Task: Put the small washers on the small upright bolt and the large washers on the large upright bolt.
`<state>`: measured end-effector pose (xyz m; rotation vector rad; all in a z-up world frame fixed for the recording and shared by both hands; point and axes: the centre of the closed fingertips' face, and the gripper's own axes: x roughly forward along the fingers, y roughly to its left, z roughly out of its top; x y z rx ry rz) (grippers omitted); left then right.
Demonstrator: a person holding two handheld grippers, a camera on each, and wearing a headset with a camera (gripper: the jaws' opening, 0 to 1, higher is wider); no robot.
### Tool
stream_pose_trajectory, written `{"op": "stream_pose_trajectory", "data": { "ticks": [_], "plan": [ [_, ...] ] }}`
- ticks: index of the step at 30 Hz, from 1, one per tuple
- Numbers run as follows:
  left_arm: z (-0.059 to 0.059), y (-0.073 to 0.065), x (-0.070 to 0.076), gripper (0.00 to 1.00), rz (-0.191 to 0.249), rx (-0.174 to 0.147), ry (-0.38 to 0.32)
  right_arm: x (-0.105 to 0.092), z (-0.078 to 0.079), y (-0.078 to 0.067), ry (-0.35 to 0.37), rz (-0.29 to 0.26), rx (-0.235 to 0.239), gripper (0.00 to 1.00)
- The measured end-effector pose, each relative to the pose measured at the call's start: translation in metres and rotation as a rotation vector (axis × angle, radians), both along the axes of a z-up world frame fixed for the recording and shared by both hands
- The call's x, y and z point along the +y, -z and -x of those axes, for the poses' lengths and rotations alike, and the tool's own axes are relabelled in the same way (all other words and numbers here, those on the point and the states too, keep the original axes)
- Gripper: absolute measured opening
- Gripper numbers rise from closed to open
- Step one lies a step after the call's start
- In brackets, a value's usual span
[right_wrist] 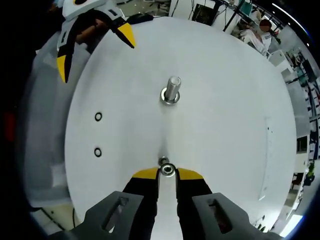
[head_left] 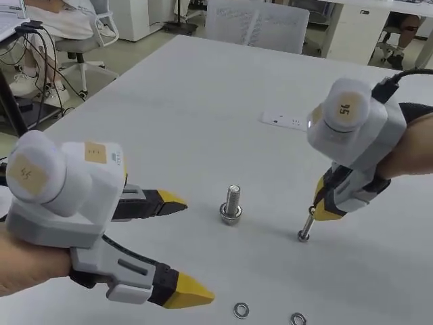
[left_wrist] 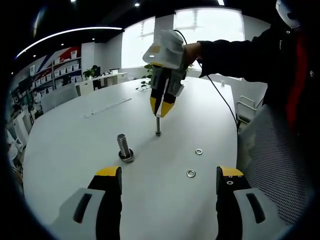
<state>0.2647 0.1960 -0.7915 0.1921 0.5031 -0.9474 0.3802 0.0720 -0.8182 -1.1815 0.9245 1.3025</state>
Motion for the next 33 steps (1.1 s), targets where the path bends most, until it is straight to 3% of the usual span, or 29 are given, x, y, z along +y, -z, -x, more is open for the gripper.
{"op": "stream_pose_trajectory", "data": {
  "ticks": [14,33],
  "plan": [
    [0.001,0.002,0.001,0.77,0.000,0.004,-0.004,0.000,0.003,0.008,0.003,0.009,0.015,0.14],
    [0.000,0.002,0.003,0.77,0.000,0.008,-0.011,0.000,0.001,0.047,0.021,0.038,0.062,0.14]
  ]
}}
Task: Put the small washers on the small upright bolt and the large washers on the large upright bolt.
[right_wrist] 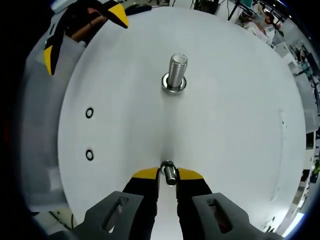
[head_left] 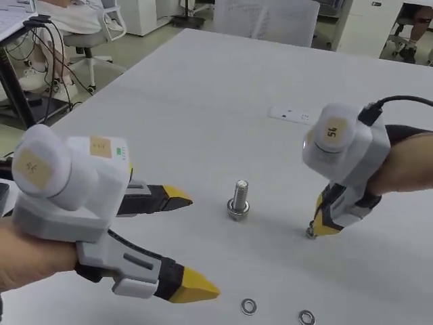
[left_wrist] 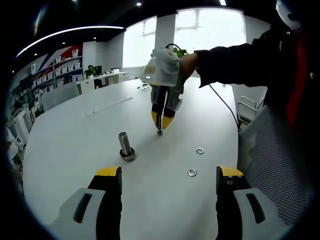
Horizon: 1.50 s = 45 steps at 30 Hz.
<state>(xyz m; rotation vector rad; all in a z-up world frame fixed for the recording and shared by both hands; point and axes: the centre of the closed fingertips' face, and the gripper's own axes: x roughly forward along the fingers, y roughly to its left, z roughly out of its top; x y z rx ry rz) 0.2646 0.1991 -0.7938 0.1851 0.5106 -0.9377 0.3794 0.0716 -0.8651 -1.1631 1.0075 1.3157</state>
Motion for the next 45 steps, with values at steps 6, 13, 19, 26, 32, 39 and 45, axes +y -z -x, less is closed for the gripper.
{"op": "stream_pose_trajectory", "data": {
  "ticks": [6,13,19,26,32,39,45],
  "plan": [
    [0.000,0.001,0.000,0.77,-0.003,0.004,-0.001,0.000,0.001,0.006,0.004,0.004,0.008,0.14],
    [0.000,0.002,0.000,0.77,-0.005,0.009,0.000,0.003,0.004,0.007,-0.001,-0.001,0.007,0.14],
    [0.000,0.002,-0.001,0.77,-0.006,0.009,0.001,0.004,0.004,0.006,-0.003,-0.004,0.007,0.14],
    [0.000,0.001,0.000,0.77,-0.008,0.008,0.002,0.002,0.003,0.006,0.000,-0.003,0.007,0.18],
    [0.000,0.002,-0.001,0.76,-0.006,0.008,0.003,-0.004,0.001,0.004,0.025,-0.016,0.007,0.18],
    [0.000,0.002,-0.002,0.76,-0.007,0.007,0.007,-0.018,0.005,0.002,0.054,-0.020,0.005,0.19],
    [0.001,0.002,-0.003,0.77,-0.008,0.006,0.010,-0.026,0.012,0.000,0.074,-0.029,0.007,0.19]
  ]
}}
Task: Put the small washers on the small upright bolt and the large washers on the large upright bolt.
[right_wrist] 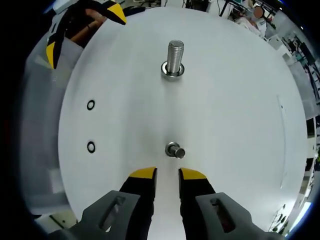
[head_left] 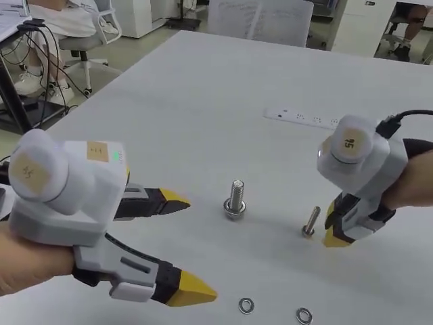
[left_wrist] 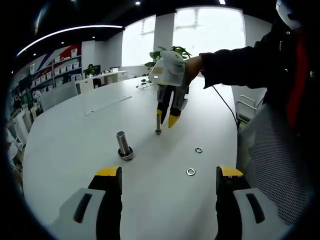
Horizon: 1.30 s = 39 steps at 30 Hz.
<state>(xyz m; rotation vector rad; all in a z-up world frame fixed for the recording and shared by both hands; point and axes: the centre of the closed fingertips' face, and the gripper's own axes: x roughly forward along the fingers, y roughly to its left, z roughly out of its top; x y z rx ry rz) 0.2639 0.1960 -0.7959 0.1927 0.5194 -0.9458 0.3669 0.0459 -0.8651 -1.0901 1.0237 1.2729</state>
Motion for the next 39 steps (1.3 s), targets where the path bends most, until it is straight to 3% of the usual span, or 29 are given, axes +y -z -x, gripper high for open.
{"op": "stream_pose_trajectory", "data": {
  "ticks": [7,25,39],
  "plan": [
    [0.000,-0.001,-0.001,0.77,0.000,-0.004,0.001,-0.006,0.009,-0.002,0.011,-0.014,0.003,0.19],
    [0.000,-0.004,-0.004,0.77,-0.002,-0.015,0.016,0.000,0.052,-0.013,-0.005,-0.070,0.013,0.20],
    [-0.001,-0.007,-0.003,0.77,0.005,-0.022,0.010,0.015,0.099,0.000,-0.084,-0.056,0.072,0.20]
  ]
}}
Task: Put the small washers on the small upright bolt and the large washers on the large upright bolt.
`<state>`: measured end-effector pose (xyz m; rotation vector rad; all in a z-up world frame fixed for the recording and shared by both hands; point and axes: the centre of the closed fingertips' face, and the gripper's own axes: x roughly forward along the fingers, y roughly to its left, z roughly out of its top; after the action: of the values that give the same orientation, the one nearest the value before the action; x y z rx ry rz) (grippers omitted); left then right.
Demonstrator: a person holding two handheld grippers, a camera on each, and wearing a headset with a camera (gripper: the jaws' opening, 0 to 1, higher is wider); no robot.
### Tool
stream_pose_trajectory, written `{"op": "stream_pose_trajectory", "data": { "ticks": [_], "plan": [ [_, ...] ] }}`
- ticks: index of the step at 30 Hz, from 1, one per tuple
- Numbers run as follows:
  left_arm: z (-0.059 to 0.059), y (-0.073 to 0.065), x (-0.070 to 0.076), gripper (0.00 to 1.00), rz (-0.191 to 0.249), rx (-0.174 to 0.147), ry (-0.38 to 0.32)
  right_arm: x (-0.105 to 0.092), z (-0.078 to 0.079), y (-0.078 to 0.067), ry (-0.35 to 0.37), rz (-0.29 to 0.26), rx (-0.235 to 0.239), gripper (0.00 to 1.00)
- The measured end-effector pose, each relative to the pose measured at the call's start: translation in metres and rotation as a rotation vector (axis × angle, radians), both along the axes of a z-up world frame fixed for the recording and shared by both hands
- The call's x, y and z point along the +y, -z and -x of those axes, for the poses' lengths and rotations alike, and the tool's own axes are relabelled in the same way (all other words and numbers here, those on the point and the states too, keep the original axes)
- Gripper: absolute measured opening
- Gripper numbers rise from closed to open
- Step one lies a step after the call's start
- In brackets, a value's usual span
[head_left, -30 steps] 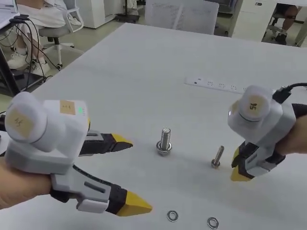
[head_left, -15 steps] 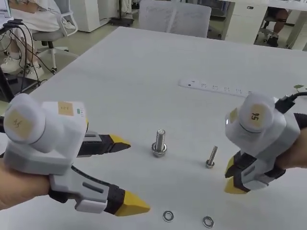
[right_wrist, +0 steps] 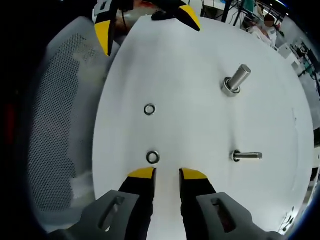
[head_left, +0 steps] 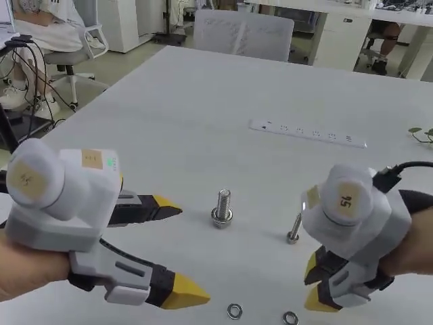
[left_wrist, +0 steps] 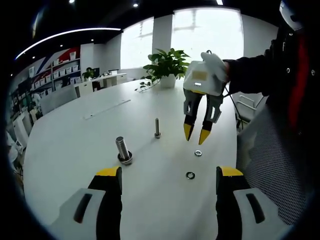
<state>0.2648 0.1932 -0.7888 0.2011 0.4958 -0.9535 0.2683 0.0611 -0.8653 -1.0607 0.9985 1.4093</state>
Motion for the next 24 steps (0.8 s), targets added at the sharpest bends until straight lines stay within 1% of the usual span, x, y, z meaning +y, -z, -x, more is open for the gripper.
{"op": "stream_pose_trajectory", "data": {
  "ticks": [4,9,14,17,20,24],
  "plan": [
    [0.000,-0.001,0.000,0.76,0.002,-0.001,0.003,0.005,0.009,0.005,-0.025,0.011,0.009,0.20],
    [0.001,-0.003,0.000,0.76,0.007,-0.007,0.002,0.008,0.016,0.010,-0.045,0.022,0.016,0.20],
    [0.001,-0.004,0.001,0.76,0.012,-0.012,0.001,0.010,0.017,0.013,-0.049,0.027,0.016,0.19],
    [0.001,-0.005,0.001,0.76,0.015,-0.014,0.001,0.008,0.016,0.015,-0.052,0.038,0.007,0.19],
    [0.000,-0.005,0.001,0.76,0.017,-0.017,0.000,0.009,0.016,0.015,-0.052,0.035,0.004,0.19],
    [0.000,-0.005,0.001,0.76,0.018,-0.018,0.001,0.009,0.016,0.016,-0.065,0.044,-0.016,0.18]
  ]
}}
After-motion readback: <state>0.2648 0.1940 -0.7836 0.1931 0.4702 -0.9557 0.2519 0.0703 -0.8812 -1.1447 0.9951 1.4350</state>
